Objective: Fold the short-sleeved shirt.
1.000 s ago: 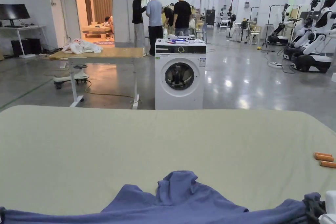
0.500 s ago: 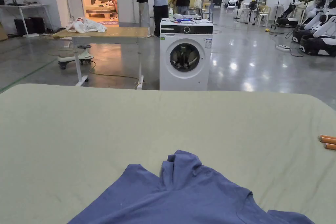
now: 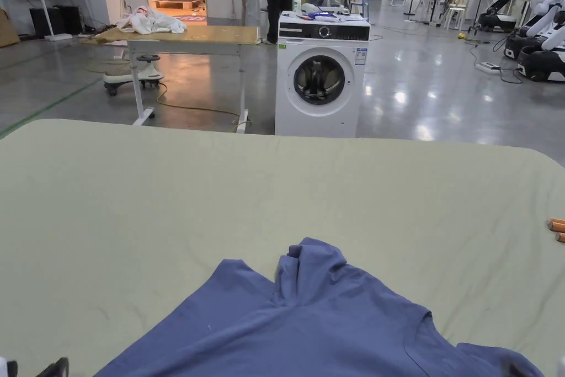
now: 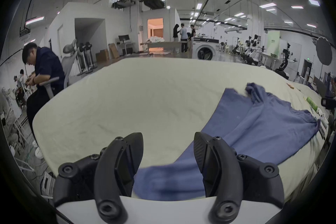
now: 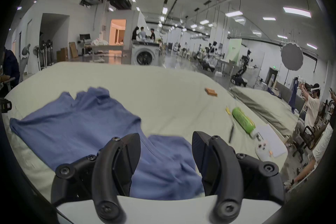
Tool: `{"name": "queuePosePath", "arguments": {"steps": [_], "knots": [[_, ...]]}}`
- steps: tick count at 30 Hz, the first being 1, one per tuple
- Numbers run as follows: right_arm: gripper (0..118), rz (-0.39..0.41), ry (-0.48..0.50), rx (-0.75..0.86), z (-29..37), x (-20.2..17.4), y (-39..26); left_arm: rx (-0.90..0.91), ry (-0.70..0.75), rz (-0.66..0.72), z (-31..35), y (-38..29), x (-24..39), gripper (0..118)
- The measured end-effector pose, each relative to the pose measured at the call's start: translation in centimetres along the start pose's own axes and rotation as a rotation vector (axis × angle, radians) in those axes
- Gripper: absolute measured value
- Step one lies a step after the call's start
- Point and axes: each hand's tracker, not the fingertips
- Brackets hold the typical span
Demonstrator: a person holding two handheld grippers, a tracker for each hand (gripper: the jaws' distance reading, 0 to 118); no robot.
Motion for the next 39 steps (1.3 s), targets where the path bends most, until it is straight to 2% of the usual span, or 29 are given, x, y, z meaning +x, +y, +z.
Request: {"name": "queuePosePath", "arguments": {"steps": [2, 5, 8, 10, 11, 12, 17, 22, 30, 36, 39], "knots": [[64, 0.001, 0.020, 0.057, -0.3, -2.1, 1.4, 0.038, -0.014, -0.010, -1.1, 0.8, 1.0, 60], [64, -0.057, 0.044, 0.160, -0.8, -4.9, 3.3, 0.114, -0.042, -0.027, -1.4, 3.0, 3.7, 55], [58, -0.085, 0.066, 0.241, -0.8, -7.6, 5.5, 0.185, -0.067, -0.032, -1.3, 5.0, 6.0, 35], [33, -0.090, 0.081, 0.292, -0.6, -9.0, 6.8, 0.229, -0.071, -0.034, -0.8, 6.2, 7.6, 18], [16, -0.087, 0.079, 0.302, -0.6, -9.7, 7.2, 0.251, -0.072, -0.033, -0.7, 6.6, 8.1, 9], [5, -0.083, 0.076, 0.312, -0.5, -10.3, 7.6, 0.269, -0.076, -0.034, -0.5, 6.9, 8.5, 0], [0, -0.082, 0.117, 0.305, -0.8, -12.4, 8.4, 0.307, -0.095, -0.046, 0.8, 7.9, 10.5, 0], [0, -0.084, 0.143, 0.255, -1.0, -13.4, 7.7, 0.236, -0.086, -0.081, 1.5, 7.5, 9.8, 0], [0, -0.092, 0.178, 0.145, -2.6, -14.0, 5.7, -0.045, 0.014, -0.034, 1.6, 4.6, 0.2, 0], [0, -0.074, 0.206, 0.081, -3.9, -15.0, 4.3, -0.302, 0.021, 0.133, -0.4, 1.7, -6.3, 0], [0, -0.065, 0.222, 0.056, -4.3, -15.5, 3.8, -0.350, 0.028, 0.201, -1.8, 0.5, -7.8, 3]]}}
